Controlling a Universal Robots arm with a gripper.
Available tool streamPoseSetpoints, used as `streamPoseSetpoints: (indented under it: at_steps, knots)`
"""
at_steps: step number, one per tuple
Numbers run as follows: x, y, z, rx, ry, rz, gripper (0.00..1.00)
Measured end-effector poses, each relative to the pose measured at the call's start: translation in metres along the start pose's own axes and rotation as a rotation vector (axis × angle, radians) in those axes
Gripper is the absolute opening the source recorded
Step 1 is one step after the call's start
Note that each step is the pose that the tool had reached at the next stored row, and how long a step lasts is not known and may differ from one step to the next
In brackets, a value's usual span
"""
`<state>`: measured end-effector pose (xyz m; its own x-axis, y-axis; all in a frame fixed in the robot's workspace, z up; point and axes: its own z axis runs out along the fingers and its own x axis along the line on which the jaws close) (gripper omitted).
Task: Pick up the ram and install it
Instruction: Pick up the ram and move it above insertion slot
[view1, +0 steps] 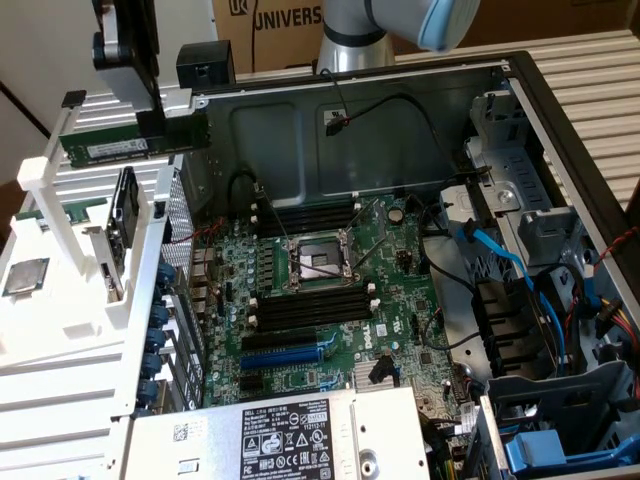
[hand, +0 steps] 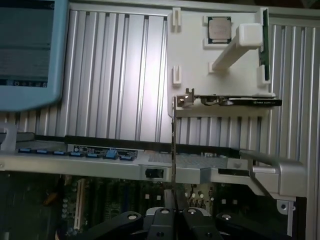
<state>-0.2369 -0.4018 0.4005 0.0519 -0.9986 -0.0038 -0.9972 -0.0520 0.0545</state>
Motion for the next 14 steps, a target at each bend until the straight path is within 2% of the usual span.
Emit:
streamPoseSetpoints:
  at_steps: [3, 9, 11, 14]
  knots:
    - [0.001, -0.0134, -0.0007, -0.0026, -0.0001, 0.0, 0.12]
    - [0.002, -0.0397, -0.0021, -0.0026, -0.0018, 0.0, 0.12]
    - [0.002, -0.0435, -0.0021, -0.0026, -0.0037, 0.001, 0.12]
    - [0.002, -0.0448, -0.0016, -0.0025, -0.0049, 0.019, 0.12]
